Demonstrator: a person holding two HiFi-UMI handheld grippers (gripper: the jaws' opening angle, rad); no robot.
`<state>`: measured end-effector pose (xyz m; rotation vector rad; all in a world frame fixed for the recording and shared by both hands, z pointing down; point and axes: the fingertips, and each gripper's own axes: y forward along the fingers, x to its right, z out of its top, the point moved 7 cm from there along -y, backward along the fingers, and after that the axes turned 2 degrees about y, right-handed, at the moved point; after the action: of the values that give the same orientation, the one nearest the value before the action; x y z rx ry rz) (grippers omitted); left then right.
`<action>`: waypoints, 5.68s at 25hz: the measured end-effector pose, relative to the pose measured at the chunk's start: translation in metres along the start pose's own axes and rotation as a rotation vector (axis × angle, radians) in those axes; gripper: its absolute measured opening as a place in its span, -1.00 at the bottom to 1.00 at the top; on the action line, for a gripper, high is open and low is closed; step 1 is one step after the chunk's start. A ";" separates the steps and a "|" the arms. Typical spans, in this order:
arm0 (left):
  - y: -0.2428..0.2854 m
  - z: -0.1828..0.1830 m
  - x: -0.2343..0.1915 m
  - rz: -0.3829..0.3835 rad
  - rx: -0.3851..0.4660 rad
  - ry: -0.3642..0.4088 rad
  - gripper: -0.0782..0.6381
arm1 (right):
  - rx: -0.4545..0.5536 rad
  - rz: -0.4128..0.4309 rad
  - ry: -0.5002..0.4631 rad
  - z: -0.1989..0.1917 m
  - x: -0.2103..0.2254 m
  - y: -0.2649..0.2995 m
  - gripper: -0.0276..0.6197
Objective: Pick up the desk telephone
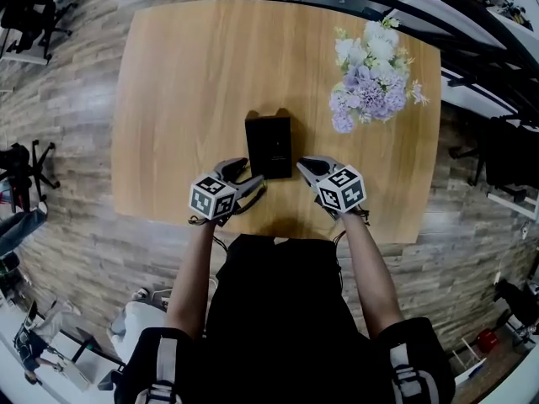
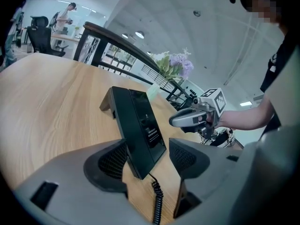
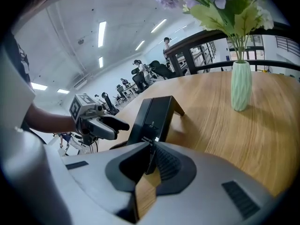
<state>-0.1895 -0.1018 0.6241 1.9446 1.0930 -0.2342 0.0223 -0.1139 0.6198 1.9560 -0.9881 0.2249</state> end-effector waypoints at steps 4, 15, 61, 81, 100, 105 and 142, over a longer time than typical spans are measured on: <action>0.007 -0.002 -0.005 0.032 -0.001 -0.015 0.02 | -0.008 0.018 0.023 -0.003 0.003 0.009 -0.83; 0.029 0.002 -0.019 0.020 -0.010 -0.038 0.05 | -0.026 0.072 0.042 -0.003 0.011 0.036 -0.40; 0.077 0.021 -0.037 -0.103 -0.025 -0.039 0.10 | -0.001 0.194 0.084 -0.005 0.025 0.059 -0.37; 0.060 0.021 -0.033 -0.083 0.053 -0.140 0.09 | 0.034 0.159 0.119 0.005 0.010 0.054 -0.40; -0.009 0.028 -0.026 -0.041 0.147 -0.109 0.07 | 0.096 0.164 0.056 0.031 -0.049 0.053 -0.40; -0.028 0.020 -0.018 -0.033 0.154 -0.100 0.06 | 0.104 0.165 0.047 0.028 -0.071 0.052 -0.40; -0.021 0.015 0.149 0.039 0.257 -0.070 0.01 | 0.133 0.242 -0.067 -0.025 -0.086 -0.097 -0.40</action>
<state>-0.1135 -0.0182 0.5238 2.1652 1.0176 -0.4369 0.0400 -0.0210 0.5285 1.9711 -1.2842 0.3714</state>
